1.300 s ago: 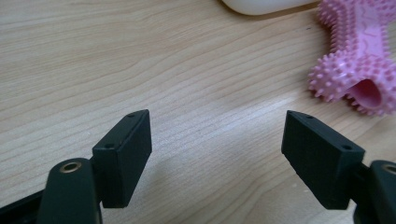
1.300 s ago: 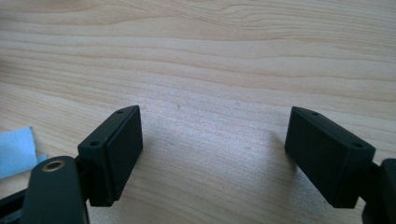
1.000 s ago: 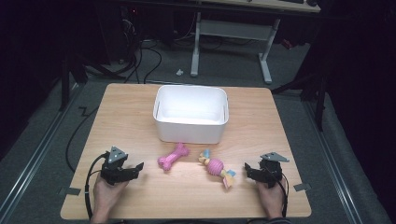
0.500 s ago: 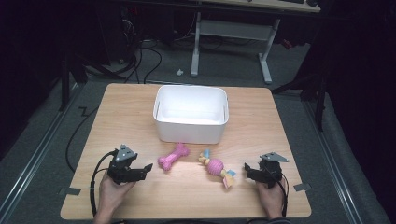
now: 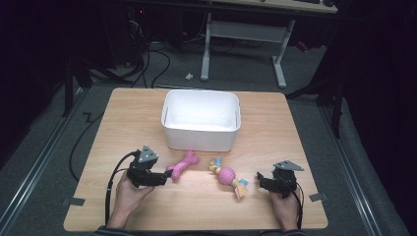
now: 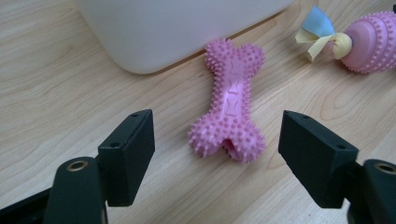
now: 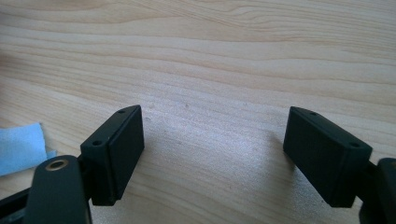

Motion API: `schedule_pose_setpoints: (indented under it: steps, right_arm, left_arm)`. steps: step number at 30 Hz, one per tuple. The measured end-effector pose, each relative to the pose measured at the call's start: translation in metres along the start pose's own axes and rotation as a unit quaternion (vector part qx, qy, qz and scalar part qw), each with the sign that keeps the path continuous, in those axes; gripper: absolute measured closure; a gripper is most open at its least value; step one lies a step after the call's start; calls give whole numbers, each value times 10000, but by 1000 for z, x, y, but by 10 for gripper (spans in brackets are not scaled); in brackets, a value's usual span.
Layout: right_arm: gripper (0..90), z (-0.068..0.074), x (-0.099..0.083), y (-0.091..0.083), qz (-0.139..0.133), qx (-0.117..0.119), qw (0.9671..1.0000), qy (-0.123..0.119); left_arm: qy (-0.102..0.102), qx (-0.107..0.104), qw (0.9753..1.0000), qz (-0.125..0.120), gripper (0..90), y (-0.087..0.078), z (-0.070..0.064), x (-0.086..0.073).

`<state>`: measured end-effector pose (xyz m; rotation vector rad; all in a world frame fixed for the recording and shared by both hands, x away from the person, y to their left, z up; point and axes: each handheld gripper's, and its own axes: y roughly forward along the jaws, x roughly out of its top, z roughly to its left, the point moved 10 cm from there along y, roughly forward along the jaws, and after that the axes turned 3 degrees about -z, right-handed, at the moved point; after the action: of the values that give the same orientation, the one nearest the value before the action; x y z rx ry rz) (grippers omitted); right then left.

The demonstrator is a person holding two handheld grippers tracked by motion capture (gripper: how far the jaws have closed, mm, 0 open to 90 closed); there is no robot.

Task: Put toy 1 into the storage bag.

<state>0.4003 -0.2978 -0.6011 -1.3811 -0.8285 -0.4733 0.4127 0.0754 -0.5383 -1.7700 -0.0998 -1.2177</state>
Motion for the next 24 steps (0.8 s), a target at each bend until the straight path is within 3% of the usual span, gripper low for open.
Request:
schedule_pose_setpoints:
  steps: [11, 24]
  right_arm:
    - [204, 0, 0, 0, 0, 15, 10000, -16]
    - [204, 1, 0, 0, -9, 30, 10000, -34]
  left_arm:
    - [285, -75, 9992, 276, 301, 18, -11, 16]
    - [626, -35, 9952, 753, 309, 46, -20, 26]
